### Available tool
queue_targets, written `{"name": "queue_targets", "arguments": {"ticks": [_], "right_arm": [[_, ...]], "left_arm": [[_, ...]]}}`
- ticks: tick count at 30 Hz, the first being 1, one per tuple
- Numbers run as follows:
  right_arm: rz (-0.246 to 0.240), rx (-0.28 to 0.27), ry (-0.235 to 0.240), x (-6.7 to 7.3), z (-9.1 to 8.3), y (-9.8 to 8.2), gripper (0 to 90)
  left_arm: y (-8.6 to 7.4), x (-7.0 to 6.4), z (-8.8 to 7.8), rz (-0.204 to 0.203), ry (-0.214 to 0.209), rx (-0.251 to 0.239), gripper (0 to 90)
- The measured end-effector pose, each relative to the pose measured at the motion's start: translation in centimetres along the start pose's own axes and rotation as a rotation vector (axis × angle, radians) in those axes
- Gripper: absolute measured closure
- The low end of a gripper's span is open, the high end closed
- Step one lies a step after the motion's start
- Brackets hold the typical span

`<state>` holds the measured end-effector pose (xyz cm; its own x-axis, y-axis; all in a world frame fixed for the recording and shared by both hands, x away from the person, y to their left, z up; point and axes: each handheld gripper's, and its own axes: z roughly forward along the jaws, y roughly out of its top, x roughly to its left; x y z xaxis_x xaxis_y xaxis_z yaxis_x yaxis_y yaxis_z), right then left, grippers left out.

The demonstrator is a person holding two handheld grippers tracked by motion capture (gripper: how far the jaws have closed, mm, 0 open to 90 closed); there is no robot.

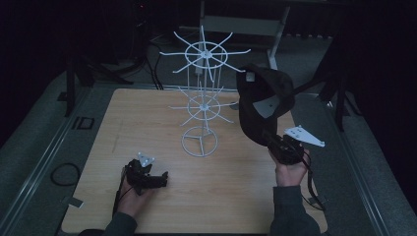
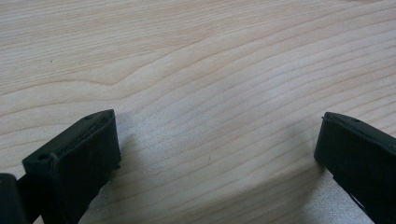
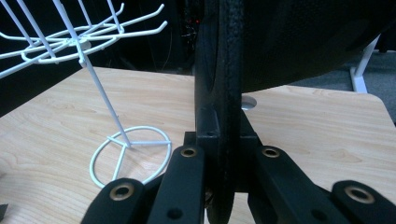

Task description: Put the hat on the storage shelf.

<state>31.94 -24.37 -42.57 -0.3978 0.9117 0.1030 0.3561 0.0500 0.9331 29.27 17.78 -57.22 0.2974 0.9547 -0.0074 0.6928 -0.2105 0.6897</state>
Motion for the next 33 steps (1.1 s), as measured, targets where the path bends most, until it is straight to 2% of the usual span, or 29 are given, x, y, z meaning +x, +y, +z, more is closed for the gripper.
{"name": "queue_targets", "arguments": {"ticks": [33], "right_arm": [[-0.041,-0.030,0.003,0.5,-0.1,2.4,86.5]], "left_arm": [[0.0,0.0,0.0,0.000,-0.001,0.002,0.1]]}}
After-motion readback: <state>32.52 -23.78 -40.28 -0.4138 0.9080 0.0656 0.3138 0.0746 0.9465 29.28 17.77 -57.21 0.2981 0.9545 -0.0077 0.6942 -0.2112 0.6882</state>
